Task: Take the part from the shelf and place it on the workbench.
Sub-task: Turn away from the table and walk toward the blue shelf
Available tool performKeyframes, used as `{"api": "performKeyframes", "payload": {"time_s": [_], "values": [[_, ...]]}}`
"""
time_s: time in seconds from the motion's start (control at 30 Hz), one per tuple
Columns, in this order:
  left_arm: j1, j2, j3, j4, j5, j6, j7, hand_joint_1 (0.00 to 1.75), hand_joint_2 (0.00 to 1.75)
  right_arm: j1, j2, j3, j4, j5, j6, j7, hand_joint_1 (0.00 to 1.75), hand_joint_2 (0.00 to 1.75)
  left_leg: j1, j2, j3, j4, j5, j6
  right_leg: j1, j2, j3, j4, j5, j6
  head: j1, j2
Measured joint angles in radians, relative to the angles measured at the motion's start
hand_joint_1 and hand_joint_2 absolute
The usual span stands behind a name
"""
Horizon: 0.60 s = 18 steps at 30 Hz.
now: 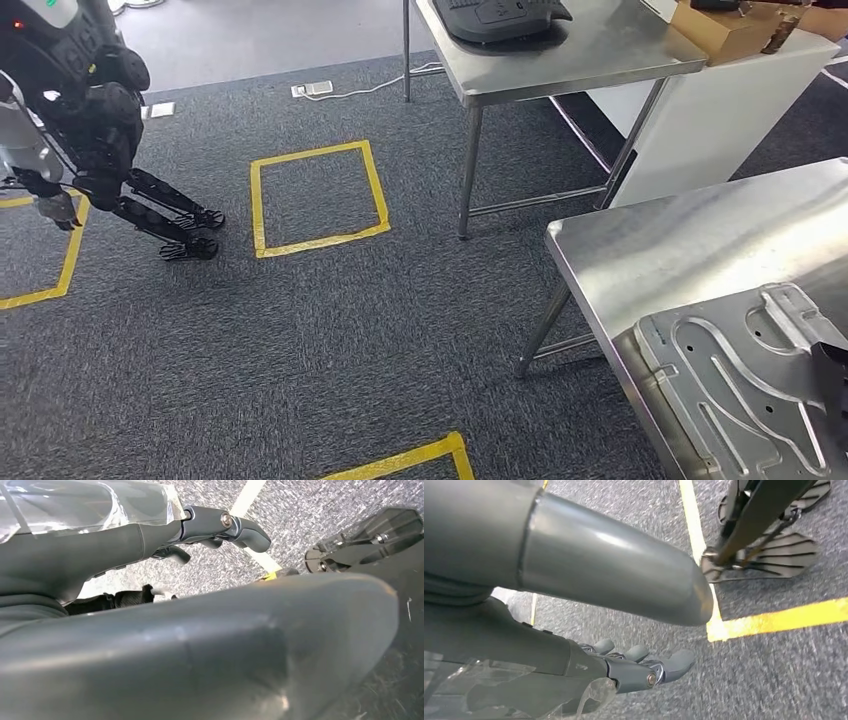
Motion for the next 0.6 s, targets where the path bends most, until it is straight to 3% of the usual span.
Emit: {"api": "performKeyframes", "payload": {"time_s": [0.07, 0.1, 0.17, 0.23, 0.27, 0.33, 0.4, 0.47, 0.5, 0.53, 0.57, 0.6], "values": [[-0.001, 0.0, 0.0, 0.0, 0.0, 0.0, 0.0, 0.0, 0.0, 0.001, -0.001, 0.0, 0.0, 0.0, 0.0, 0.0, 0.0, 0.0, -0.001, -0.008, 0.001, 0.002, -0.003, -0.007, -0.004, 0.015, 0.066, -0.145, 0.062, 0.003, 0.0, 0.0], [-0.001, 0.0, 0.0, 0.0, 0.0, 0.0, 0.0, 0.0, 0.0, 0.001, -0.001, 0.0, 0.0, 0.0, 0.0, 0.0, 0.0, 0.0, -0.003, -0.01, -0.001, 0.004, -0.005, -0.011, -0.007, 0.021, 0.081, -0.183, 0.073, 0.002, 0.0, 0.0], [-0.001, 0.001, 0.0, 0.0, 0.0, 0.0, 0.0, 0.0, 0.0, 0.0, 0.001, 0.0, 0.0, 0.0, 0.0, 0.0, 0.0, 0.0, -0.005, -0.012, -0.005, 0.008, -0.007, 0.001, -0.007, 0.024, 0.085, -0.2, 0.074, -0.003, 0.0, 0.0], [0.001, 0.003, 0.0, 0.0, 0.0, 0.0, 0.0, 0.0, 0.0, 0.0, 0.004, 0.0, 0.0, 0.0, 0.0, 0.0, 0.0, 0.0, -0.007, -0.012, -0.005, 0.009, -0.008, 0.017, -0.011, 0.02, 0.086, -0.203, 0.075, -0.001, -0.001, 0.0], [0.001, 0.004, 0.0, 0.0, 0.0, 0.0, 0.0, 0.0, 0.0, -0.001, 0.006, 0.0, 0.0, 0.0, 0.0, 0.0, 0.0, 0.0, -0.009, -0.012, -0.003, 0.007, -0.006, 0.019, -0.015, 0.018, 0.088, -0.209, 0.077, 0.0, -0.001, 0.0], [0.001, 0.004, 0.0, 0.0, 0.0, 0.0, 0.0, 0.0, 0.0, -0.002, 0.006, 0.0, -0.001, 0.0, 0.0, 0.0, 0.0, 0.0, -0.007, -0.011, 0.03, -0.047, 0.018, 0.029, -0.013, 0.014, 0.104, -0.227, 0.081, 0.0, -0.001, 0.0], [-0.001, 0.003, 0.0, 0.0, 0.0, 0.0, 0.0, 0.0, 0.0, 0.0, 0.004, 0.0, -0.001, 0.0, 0.0, -0.001, 0.0, 0.0, 0.005, -0.01, 0.076, -0.123, 0.051, 0.043, -0.005, 0.011, 0.097, -0.191, 0.054, -0.001, 0.0, 0.0], [-0.002, 0.003, 0.0, 0.0, 0.0, 0.001, 0.0, 0.0, 0.0, 0.002, 0.004, 0.001, -0.001, 0.0, 0.0, 0.0, 0.0, 0.0, 0.018, -0.009, 0.092, -0.147, 0.059, 0.038, -0.01, 0.011, 0.036, -0.071, -0.005, 0.008, 0.002, 0.0], [-0.002, 0.003, 0.0, 0.0, 0.0, 0.001, 0.0, 0.0, 0.0, 0.002, 0.004, 0.001, -0.001, 0.0, 0.0, 0.0, 0.0, 0.0, 0.023, -0.009, 0.093, -0.147, 0.057, 0.028, -0.017, 0.011, 0.003, -0.013, -0.026, 0.016, 0.002, 0.0], [-0.001, 0.002, 0.0, 0.0, 0.0, 0.0, 0.0, 0.0, 0.0, 0.001, 0.004, 0.001, -0.001, 0.0, 0.0, 0.0, 0.0, 0.0, 0.029, -0.009, 0.093, -0.145, 0.053, 0.018, -0.026, 0.01, -0.018, 0.02, -0.032, 0.026, 0.002, 0.0], [0.001, 0.001, 0.0, 0.0, 0.0, 0.0, 0.0, 0.0, 0.0, 0.001, 0.003, 0.002, -0.001, 0.0, 0.0, 0.0, 0.0, 0.0, 0.037, -0.011, 0.092, -0.138, 0.048, 0.004, -0.035, 0.01, -0.021, 0.016, -0.018, 0.038, 0.002, 0.0], [0.003, 0.0, 0.0, 0.0, 0.0, -0.001, 0.0, 0.0, 0.0, 0.001, 0.003, 0.002, -0.001, 0.0, 0.0, 0.0, 0.0, 0.0, 0.047, -0.013, 0.088, -0.126, 0.04, -0.011, -0.044, 0.01, 0.0, -0.032, 0.014, 0.051, -0.001, 0.0]]}}
